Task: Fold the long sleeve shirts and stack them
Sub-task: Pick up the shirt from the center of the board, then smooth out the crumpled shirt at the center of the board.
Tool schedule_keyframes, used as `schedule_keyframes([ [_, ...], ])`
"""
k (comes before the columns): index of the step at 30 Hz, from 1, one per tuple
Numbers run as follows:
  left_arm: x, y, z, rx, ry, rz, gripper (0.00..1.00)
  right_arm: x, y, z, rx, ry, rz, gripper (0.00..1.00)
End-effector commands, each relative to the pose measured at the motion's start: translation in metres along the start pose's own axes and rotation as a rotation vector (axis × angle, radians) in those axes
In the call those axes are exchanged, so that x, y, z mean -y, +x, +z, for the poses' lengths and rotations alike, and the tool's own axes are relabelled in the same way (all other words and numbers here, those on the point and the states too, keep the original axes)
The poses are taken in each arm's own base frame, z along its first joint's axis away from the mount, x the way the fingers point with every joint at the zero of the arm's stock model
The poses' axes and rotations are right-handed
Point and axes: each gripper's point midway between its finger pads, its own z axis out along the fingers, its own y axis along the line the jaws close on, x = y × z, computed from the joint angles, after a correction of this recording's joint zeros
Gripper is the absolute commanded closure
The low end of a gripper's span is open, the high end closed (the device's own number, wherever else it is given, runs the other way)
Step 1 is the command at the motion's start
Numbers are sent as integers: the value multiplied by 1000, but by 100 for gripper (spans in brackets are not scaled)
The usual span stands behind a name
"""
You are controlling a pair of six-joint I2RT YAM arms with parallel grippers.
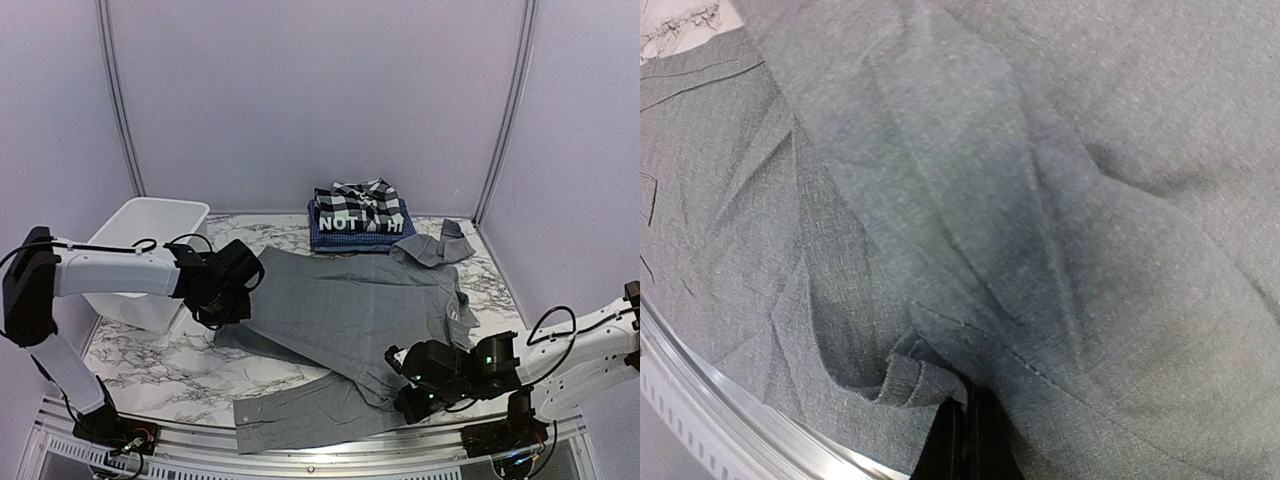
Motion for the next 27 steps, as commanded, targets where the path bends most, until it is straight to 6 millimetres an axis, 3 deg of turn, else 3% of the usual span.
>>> schedule_keyframes([
  [1, -16, 19, -29, -2, 38, -33, 100, 4, -4, -21, 2, 41, -5, 100],
  [5, -36, 56, -38, -38, 61, -50, 100, -3, -17, -42, 46, 22, -7, 100],
  [8, -51, 87, -37, -84, 65, -59, 100, -12, -24, -51, 55, -10, -18, 94],
  [12, -63, 122, -37, -126, 71, -55, 100, -22, -35, -61, 75, -29, -20, 77],
  [15, -69, 134, -38, -136, 76, -62, 100, -24, -50, -70, 130, -28, -6, 62],
  [19, -78, 139, -38, -133, 77, -75, 100, 8, -82, -74, 196, 77, 93, 50],
  [23, -79, 134, -40, -110, 80, -80, 84, 50, -114, -65, 269, 167, 211, 47],
  [27, -73, 126, -46, -91, 92, -74, 68, 81, -128, -45, 278, 190, 291, 45],
])
